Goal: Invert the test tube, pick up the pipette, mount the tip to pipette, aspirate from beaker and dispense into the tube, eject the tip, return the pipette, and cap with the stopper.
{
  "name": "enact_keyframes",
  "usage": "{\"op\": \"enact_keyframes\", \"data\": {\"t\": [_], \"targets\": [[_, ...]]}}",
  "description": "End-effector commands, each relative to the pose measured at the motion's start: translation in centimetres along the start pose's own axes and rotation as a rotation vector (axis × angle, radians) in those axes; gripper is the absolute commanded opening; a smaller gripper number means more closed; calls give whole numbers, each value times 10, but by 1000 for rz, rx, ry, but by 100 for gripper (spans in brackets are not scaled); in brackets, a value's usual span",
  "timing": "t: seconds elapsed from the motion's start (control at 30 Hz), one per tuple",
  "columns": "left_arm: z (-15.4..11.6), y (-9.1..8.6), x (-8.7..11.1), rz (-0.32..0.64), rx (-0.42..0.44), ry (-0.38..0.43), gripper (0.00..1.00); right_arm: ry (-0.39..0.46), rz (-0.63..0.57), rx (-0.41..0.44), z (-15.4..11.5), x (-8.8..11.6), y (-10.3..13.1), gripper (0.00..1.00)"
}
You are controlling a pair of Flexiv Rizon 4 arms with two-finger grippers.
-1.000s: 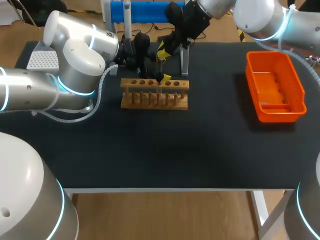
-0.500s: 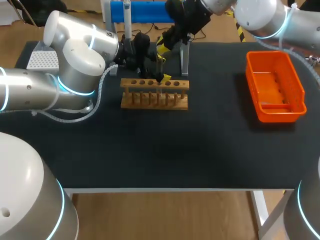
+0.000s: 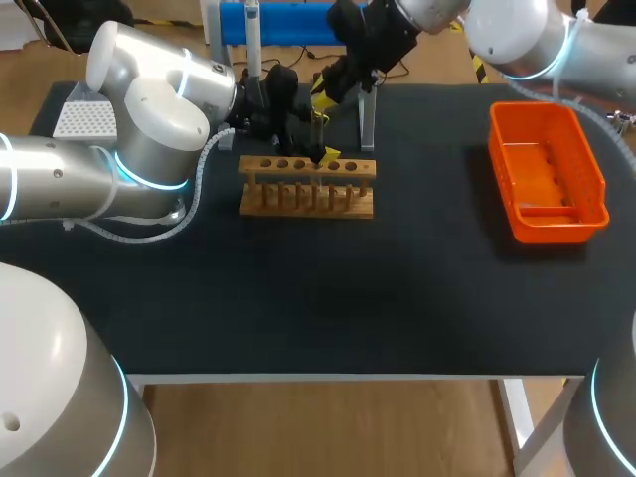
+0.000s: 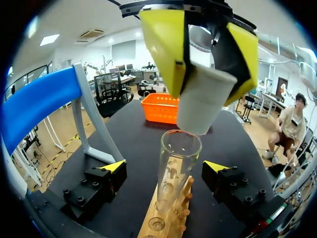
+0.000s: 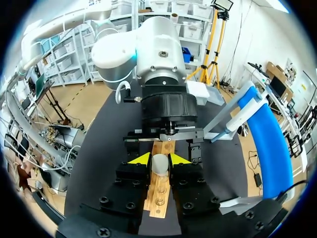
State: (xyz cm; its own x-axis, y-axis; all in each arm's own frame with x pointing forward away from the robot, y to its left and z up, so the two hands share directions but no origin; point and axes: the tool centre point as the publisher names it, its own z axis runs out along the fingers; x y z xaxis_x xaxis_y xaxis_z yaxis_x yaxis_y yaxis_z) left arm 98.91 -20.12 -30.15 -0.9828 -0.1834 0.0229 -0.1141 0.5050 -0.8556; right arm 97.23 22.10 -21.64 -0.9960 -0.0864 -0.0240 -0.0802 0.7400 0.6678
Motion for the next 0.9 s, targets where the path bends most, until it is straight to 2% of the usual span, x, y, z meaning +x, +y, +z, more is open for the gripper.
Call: {"op": "enact_keyframes", "data": {"t": [0.03, 0.53, 0.9], "targets": [[0, 0, 1, 0, 0, -2, 100, 4, 3, 3, 3, -2, -2, 0], [0, 0, 1, 0, 0, -2, 100, 15, 12, 19, 11, 0, -9, 0], [0, 0, 1, 0, 0, -2, 100, 12, 10, -14, 2, -1, 1, 0]]}}
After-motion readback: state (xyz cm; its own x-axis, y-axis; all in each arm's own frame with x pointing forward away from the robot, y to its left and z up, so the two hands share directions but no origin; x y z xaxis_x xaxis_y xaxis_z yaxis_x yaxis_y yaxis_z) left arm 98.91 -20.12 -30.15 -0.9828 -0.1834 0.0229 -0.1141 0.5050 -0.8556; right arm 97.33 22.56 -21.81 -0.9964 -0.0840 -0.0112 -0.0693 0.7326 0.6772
